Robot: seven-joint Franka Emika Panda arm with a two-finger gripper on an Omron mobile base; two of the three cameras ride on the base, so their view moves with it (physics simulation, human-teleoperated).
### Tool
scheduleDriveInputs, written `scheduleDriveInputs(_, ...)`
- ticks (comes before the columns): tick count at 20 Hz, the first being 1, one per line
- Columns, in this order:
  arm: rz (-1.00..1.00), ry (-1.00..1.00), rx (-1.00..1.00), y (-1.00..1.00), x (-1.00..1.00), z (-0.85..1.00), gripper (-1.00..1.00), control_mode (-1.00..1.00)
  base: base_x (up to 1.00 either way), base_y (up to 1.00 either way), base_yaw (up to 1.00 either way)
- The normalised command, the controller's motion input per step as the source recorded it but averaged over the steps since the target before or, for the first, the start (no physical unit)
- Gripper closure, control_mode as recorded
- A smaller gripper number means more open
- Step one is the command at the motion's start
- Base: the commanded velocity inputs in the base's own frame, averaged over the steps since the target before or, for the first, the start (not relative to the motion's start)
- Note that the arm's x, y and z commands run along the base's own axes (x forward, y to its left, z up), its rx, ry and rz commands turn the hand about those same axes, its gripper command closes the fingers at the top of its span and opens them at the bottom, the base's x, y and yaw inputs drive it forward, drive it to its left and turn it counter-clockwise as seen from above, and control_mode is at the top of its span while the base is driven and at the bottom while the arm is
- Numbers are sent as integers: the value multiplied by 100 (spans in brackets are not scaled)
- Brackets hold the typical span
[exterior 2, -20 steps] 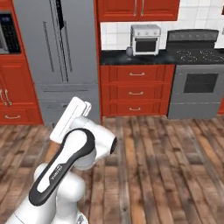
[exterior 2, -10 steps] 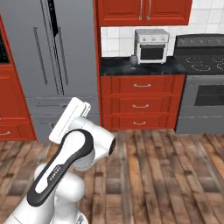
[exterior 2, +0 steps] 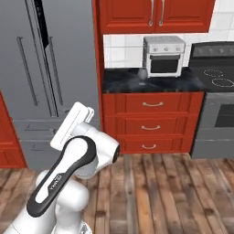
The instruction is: Retrieve the wine glasses from the counter and place one next to each plate.
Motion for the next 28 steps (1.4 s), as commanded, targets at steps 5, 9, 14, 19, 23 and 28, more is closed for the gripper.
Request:
scheduleDriveInputs(5,0,0,0,0,0,0,-100,100,100,-57,0)
scheduleDriveInputs(9,0,0,0,0,0,0,-100,100,100,-100,5)
scheduleDriveInputs(14,0,0,0,0,0,0,-100,100,100,-41,20)
scheduleDriveInputs(19,0,0,0,0,0,0,-100,100,94,-42,25)
scheduleDriveInputs(23,0,0,0,0,0,0,-100,100,71,-44,26)
scheduleDriveInputs(28,0,0,0,0,0,0,-100,100,25,-10,10)
